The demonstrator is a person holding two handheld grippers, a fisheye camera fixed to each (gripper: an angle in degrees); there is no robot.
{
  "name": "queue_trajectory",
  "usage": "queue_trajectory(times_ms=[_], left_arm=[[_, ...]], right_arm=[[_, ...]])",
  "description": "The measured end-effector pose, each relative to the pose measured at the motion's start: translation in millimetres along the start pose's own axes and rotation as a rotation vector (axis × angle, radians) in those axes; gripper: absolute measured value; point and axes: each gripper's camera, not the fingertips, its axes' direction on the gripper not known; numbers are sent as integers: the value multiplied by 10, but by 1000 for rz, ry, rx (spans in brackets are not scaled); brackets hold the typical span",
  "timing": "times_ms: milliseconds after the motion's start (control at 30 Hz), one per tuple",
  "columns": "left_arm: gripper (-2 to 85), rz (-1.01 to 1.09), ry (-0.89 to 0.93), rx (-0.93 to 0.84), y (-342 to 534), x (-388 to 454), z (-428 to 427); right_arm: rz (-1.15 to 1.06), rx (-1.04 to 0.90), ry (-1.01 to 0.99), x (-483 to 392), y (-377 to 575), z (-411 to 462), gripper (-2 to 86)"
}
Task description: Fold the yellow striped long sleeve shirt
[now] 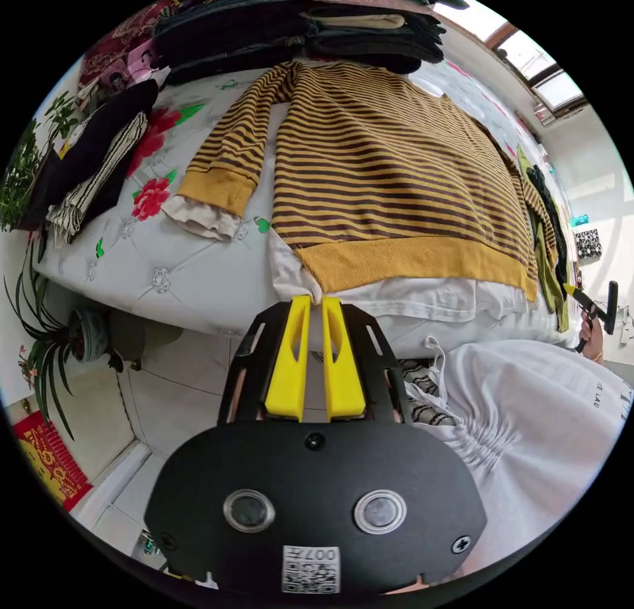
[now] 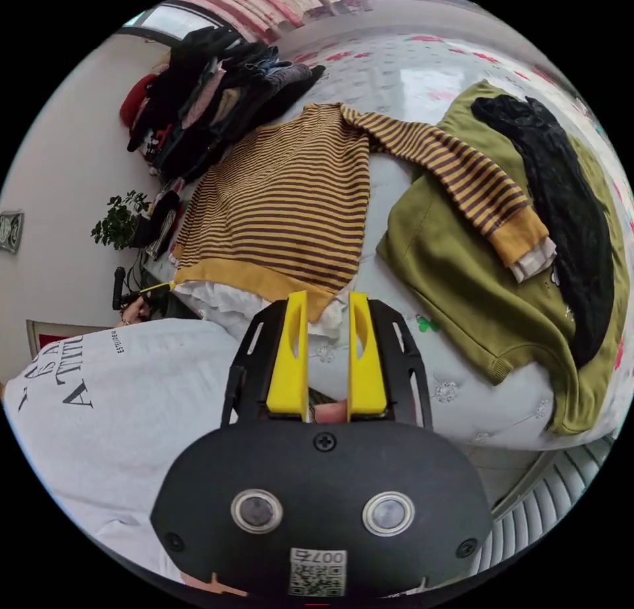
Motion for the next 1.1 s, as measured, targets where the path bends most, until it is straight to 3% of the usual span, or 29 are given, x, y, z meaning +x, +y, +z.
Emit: queue_trajectory(times_ms=[167,333,433,567,733,833,967,1100], left_arm=[[42,-129,29,3,209,-147,61],[47,-247,9,45,406,-317,-51],[50,-315,2,78,539,-389,-119],[54,-387,-15,108,690,-454,-178],[61,-459,-3,116,729,-589,-148],[66,-487,23,133,618,-734,-121],[89,-513,72,165,331,-1037,-70],[109,-527,91,172,34,-1316,13]], right_arm=[[131,194,257,387,-260,-172,84],[253,76,463,987,-817,127,80],[359,-25,445,1363,-962,370,46],[308,-12,367,1429,-1069,342,8],[202,225,540,1254,-1185,-557,0],[340,466,663,1309,-929,-1289,-1],[432,535,499,1439,-510,-1630,0],[315,435,236,1025,-42,-1045,7]])
